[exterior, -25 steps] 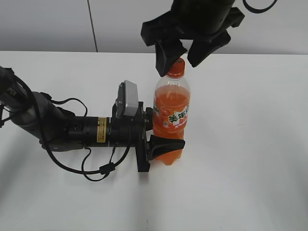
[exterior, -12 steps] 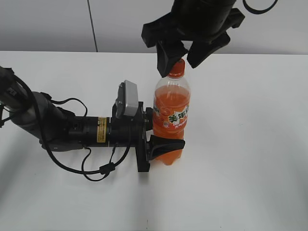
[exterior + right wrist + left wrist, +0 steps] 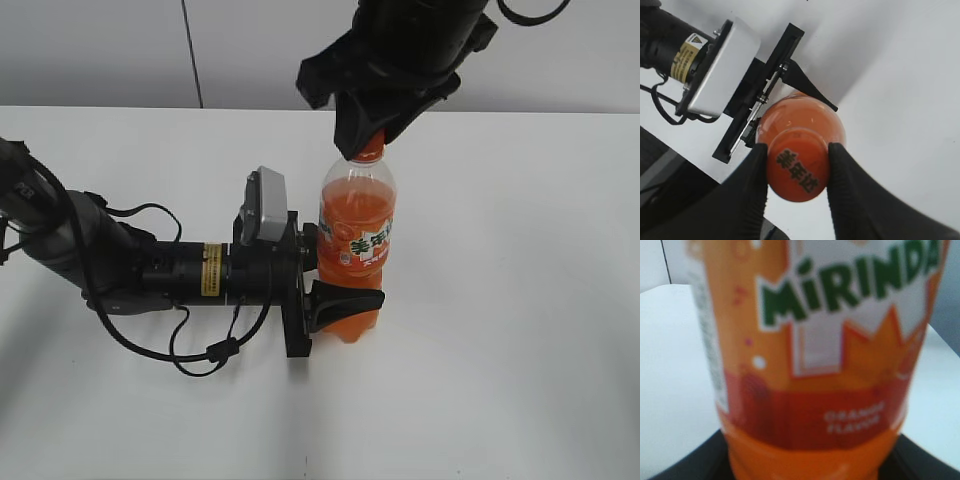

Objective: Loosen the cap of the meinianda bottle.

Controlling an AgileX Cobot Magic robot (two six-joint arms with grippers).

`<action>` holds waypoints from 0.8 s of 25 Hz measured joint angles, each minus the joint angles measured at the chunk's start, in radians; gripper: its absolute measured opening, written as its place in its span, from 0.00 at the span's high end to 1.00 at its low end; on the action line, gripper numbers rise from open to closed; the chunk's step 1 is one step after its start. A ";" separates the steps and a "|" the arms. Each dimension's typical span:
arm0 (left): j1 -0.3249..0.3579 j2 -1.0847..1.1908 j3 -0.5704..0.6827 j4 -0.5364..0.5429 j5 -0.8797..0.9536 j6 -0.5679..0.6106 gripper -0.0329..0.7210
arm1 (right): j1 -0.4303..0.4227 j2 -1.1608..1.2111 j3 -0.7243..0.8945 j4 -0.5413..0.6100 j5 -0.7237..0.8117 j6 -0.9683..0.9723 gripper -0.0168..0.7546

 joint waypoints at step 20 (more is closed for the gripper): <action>0.000 0.000 -0.004 0.019 -0.001 0.012 0.43 | 0.000 -0.007 0.000 0.014 0.010 -1.107 0.63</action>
